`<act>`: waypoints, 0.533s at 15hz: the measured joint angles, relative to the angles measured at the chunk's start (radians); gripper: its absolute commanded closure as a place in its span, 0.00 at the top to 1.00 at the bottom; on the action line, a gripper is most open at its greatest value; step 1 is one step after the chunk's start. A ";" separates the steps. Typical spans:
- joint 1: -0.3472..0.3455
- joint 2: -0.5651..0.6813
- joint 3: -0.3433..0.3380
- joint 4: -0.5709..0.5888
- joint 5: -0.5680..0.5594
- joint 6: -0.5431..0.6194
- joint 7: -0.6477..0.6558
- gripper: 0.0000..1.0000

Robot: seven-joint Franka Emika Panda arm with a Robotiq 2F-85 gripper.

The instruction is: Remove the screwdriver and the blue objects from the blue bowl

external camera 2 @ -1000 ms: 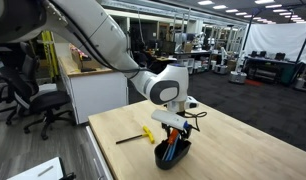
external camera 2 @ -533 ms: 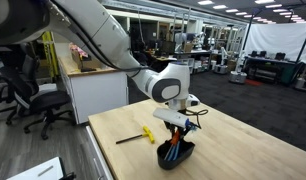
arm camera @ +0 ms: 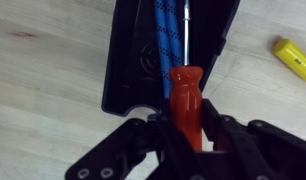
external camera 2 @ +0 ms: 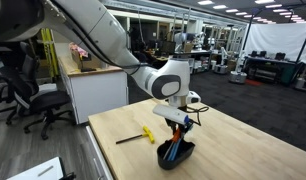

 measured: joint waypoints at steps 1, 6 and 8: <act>0.000 -0.017 0.000 -0.003 -0.002 0.002 0.013 0.08; 0.023 -0.142 0.002 -0.052 -0.032 0.028 0.092 0.08; 0.050 -0.199 0.007 -0.082 -0.068 0.035 0.130 0.08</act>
